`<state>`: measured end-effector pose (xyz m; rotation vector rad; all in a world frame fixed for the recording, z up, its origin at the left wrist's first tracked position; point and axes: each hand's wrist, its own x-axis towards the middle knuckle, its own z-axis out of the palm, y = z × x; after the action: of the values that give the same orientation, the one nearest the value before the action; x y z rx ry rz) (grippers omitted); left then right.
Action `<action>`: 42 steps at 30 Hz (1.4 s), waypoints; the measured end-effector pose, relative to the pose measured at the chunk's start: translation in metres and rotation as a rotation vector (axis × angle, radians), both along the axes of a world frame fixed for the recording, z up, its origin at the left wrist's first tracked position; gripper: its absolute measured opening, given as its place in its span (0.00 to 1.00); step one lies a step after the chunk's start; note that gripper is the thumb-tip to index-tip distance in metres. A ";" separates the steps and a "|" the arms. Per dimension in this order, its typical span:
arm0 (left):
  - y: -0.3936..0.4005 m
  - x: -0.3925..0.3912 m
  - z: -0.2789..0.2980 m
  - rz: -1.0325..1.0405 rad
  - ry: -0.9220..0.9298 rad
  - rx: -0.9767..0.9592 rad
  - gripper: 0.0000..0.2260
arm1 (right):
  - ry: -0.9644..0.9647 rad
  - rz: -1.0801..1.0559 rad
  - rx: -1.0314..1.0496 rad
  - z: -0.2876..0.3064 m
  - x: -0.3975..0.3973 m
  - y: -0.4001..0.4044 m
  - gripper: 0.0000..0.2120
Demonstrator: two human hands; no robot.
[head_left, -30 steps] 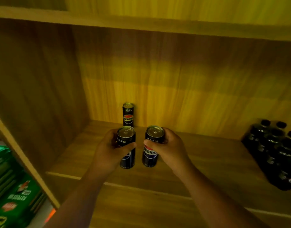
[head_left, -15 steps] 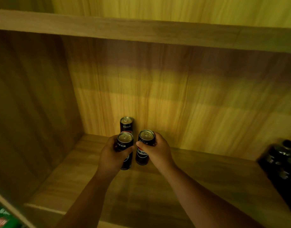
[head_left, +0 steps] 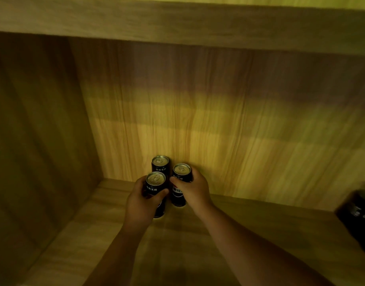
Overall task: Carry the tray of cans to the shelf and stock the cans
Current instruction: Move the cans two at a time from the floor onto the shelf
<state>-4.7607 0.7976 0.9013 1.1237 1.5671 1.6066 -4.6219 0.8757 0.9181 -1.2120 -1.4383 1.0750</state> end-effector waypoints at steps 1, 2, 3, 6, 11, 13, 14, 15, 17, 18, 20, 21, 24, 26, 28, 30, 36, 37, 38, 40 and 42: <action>0.001 -0.001 -0.001 -0.001 0.000 0.008 0.24 | -0.004 -0.006 0.009 0.000 -0.002 0.002 0.19; 0.003 -0.002 -0.001 -0.002 0.002 0.012 0.24 | -0.005 -0.013 0.016 -0.001 -0.004 0.004 0.19; 0.004 -0.003 -0.002 -0.004 0.007 0.013 0.24 | -0.007 -0.019 0.020 -0.001 -0.006 0.006 0.19; 0.008 -0.006 -0.004 -0.006 0.022 0.009 0.25 | -0.035 -0.059 0.022 -0.002 -0.011 0.010 0.21; 0.010 -0.014 -0.004 0.014 0.033 0.021 0.24 | -0.146 -0.116 0.049 -0.001 -0.018 0.012 0.21; 0.011 -0.016 -0.004 0.013 0.038 0.025 0.24 | -0.150 -0.150 0.047 -0.001 -0.020 0.012 0.24; 0.011 -0.017 -0.004 0.012 0.035 0.026 0.24 | -0.142 -0.162 0.043 -0.001 -0.021 0.012 0.25; 0.012 -0.018 -0.004 0.011 0.029 0.028 0.24 | -0.137 -0.167 0.040 -0.001 -0.022 0.012 0.25; 0.013 -0.021 -0.004 0.013 0.020 0.034 0.24 | -0.137 -0.168 0.033 -0.002 -0.022 0.015 0.25; 0.014 -0.023 -0.005 0.017 0.019 0.035 0.23 | -0.140 -0.169 0.030 -0.003 -0.022 0.016 0.25; 0.018 -0.031 -0.005 0.030 0.010 0.035 0.23 | -0.160 -0.181 0.036 -0.005 -0.022 0.020 0.26; 0.020 -0.036 -0.005 0.034 0.007 0.033 0.23 | -0.175 -0.187 0.042 -0.007 -0.022 0.022 0.26; 0.031 -0.052 -0.001 0.034 0.001 0.020 0.23 | -0.211 -0.199 0.058 -0.009 -0.025 0.024 0.27; 0.040 -0.058 0.002 0.033 0.014 0.012 0.22 | -0.217 -0.204 0.058 -0.010 -0.027 0.025 0.26; 0.048 -0.062 0.005 0.021 0.019 0.010 0.22 | -0.224 -0.207 0.050 -0.012 -0.028 0.026 0.26; 0.056 -0.065 0.005 0.011 0.012 0.007 0.23 | -0.230 -0.209 0.050 -0.013 -0.030 0.028 0.25; 0.070 -0.074 -0.002 0.020 0.081 0.021 0.25 | -0.233 -0.193 0.078 -0.016 -0.031 0.032 0.20; 0.072 -0.074 -0.003 0.032 0.112 0.024 0.26 | -0.238 -0.195 0.076 -0.017 -0.030 0.034 0.21; 0.073 -0.074 -0.004 0.039 0.132 0.019 0.26 | -0.235 -0.194 0.074 -0.017 -0.030 0.034 0.20; 0.075 -0.074 -0.007 0.040 0.139 0.020 0.26 | -0.211 -0.182 0.075 -0.016 -0.030 0.032 0.18; 0.076 -0.075 -0.009 0.028 0.142 0.009 0.26 | -0.203 -0.167 0.078 -0.019 -0.029 0.033 0.17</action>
<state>-4.8353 0.8735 0.8918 1.2501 1.6744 1.5832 -4.6505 0.9082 0.8996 -1.3891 -1.4876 0.7936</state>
